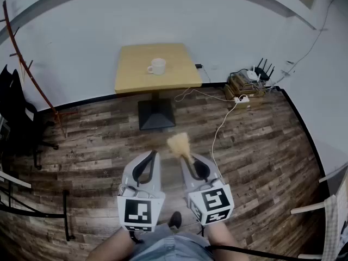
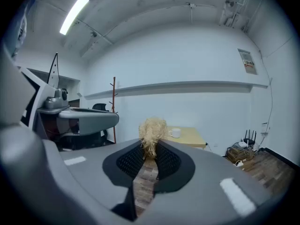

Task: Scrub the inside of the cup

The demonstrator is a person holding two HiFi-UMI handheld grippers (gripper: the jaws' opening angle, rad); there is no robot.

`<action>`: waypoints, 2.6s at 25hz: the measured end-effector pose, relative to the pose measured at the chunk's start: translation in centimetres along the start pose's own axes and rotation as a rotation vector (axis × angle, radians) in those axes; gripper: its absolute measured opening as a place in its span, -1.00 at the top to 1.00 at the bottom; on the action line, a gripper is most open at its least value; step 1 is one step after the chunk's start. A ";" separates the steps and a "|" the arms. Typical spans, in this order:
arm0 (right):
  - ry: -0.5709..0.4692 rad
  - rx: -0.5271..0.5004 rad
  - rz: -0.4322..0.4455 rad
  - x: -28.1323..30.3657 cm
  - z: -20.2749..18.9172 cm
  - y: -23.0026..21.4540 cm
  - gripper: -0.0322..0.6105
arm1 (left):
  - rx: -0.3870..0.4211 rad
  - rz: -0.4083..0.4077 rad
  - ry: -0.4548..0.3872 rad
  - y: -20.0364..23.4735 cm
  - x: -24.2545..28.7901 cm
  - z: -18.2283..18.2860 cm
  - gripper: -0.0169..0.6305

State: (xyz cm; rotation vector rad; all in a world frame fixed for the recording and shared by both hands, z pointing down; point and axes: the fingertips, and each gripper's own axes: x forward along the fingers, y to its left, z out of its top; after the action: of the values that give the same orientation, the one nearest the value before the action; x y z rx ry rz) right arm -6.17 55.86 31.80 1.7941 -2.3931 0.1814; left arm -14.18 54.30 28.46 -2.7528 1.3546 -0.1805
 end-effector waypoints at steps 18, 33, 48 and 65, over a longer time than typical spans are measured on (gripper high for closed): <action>-0.027 0.119 0.023 -2.9 -2.4 -8.3 0.72 | 0.040 -0.001 0.069 -6.8 3.9 -0.5 0.88; 0.063 0.144 0.014 6.2 -4.2 -13.0 0.72 | -0.090 0.027 0.116 -1.2 13.0 -3.6 0.88; -0.010 0.059 -0.002 23.4 4.8 -15.8 0.72 | -0.061 0.015 -0.016 12.6 25.7 0.3 0.88; 0.034 0.065 -0.016 30.6 4.0 -20.5 0.72 | -0.130 -0.014 0.072 15.2 33.9 -4.1 0.88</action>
State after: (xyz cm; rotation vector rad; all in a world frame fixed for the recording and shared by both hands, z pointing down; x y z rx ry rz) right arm 4.90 20.51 33.80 1.8221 -2.3746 0.2887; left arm -6.10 18.14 33.35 -2.8889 1.4132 -0.2019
